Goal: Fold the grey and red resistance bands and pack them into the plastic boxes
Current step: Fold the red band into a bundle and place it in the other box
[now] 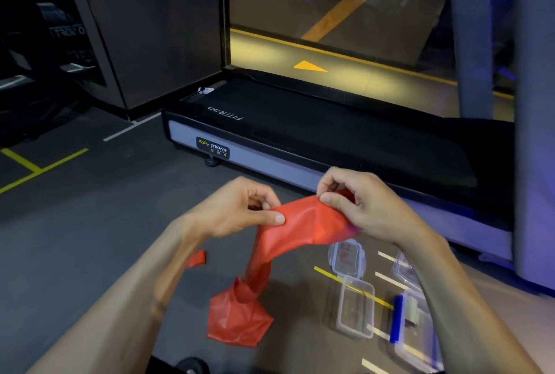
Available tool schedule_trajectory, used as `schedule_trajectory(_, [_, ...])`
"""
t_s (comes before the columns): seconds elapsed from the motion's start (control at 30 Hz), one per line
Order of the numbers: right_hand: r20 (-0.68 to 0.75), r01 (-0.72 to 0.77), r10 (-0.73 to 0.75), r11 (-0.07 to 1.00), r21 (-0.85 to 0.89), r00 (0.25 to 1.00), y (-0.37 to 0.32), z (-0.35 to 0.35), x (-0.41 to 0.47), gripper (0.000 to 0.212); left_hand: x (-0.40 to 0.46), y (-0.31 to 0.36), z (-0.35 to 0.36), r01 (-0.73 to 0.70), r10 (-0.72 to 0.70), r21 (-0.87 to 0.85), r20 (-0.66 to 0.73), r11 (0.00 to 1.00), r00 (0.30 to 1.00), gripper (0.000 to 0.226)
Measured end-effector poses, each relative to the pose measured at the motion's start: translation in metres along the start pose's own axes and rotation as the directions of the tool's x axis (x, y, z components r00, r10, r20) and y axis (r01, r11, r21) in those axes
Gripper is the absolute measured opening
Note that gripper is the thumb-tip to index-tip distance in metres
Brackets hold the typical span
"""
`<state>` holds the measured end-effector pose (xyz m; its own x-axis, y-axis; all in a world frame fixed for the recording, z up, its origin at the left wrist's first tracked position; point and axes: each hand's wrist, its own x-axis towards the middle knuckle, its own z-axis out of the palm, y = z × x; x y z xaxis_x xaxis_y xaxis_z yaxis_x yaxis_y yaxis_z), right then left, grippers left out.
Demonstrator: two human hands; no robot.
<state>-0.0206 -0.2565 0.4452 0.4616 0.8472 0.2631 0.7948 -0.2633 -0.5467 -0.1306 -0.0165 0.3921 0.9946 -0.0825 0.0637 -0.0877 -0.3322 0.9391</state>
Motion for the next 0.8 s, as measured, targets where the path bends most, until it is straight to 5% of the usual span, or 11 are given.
schedule_trajectory(0.8, [-0.004,-0.078,0.078,0.992,0.096,0.997,0.013,0.0,-0.007,0.018,0.005,-0.001,-0.001,-0.027,0.026,-0.014,-0.05,1.0,0.998,0.01])
